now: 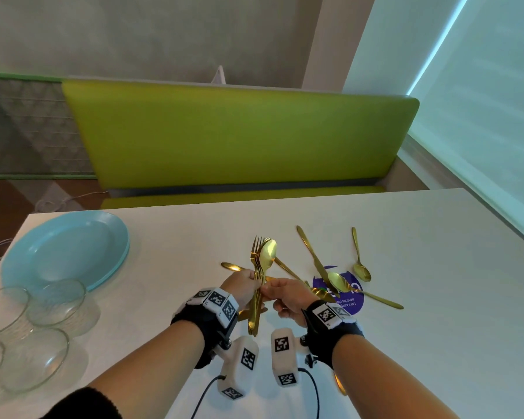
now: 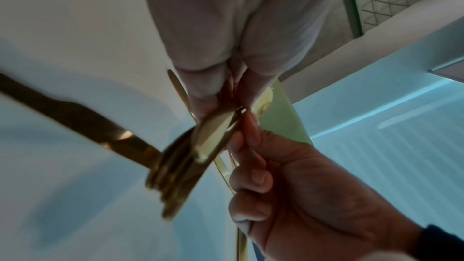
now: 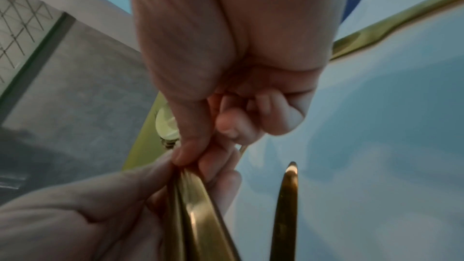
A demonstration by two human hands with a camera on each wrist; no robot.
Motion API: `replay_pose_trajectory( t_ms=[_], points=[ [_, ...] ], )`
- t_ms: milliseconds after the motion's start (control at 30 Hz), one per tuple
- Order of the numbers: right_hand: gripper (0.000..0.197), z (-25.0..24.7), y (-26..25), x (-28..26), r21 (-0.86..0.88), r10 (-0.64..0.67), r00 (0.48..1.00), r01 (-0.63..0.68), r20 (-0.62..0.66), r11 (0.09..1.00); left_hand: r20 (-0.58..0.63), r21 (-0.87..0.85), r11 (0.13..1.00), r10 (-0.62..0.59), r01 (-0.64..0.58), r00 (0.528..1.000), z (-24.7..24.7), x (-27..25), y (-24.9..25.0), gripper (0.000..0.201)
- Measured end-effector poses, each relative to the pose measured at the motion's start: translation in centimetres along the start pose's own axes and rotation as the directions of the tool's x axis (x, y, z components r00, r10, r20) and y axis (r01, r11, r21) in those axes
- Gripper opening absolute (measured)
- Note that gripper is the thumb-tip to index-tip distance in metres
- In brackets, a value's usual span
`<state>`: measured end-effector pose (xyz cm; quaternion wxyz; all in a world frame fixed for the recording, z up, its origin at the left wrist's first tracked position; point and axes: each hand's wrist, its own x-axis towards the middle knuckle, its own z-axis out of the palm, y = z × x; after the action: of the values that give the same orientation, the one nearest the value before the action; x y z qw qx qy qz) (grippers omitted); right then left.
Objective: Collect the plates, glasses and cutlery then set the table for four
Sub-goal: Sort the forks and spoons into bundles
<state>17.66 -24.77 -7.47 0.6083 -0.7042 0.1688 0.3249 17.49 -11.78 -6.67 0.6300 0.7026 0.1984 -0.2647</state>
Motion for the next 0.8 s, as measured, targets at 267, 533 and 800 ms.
replay_pose_trajectory(
  t_ms=[267, 533, 800],
  points=[
    [0.012, -0.4, -0.8, 1.7, -0.130, -0.040, 0.999, 0.039, -0.004, 0.991, 0.044, -0.123, 0.991, -0.055, 0.060, 0.998, 0.1, 1.5, -0.1, 0.020],
    [0.020, -1.0, -2.0, 3.1, -0.378, -0.052, 0.999, 0.054, 0.017, 0.924, -0.010, -0.071, 0.996, -0.050, 0.049, 0.999, 0.2, 2.0, 0.1, 0.026],
    [0.024, -4.5, -4.2, 4.3, -0.825, -0.254, 0.937, -0.059, -0.239, 0.562, -0.095, -0.009, 1.000, -0.016, 0.015, 0.995, -0.3, 2.8, 0.3, 0.019]
  ],
)
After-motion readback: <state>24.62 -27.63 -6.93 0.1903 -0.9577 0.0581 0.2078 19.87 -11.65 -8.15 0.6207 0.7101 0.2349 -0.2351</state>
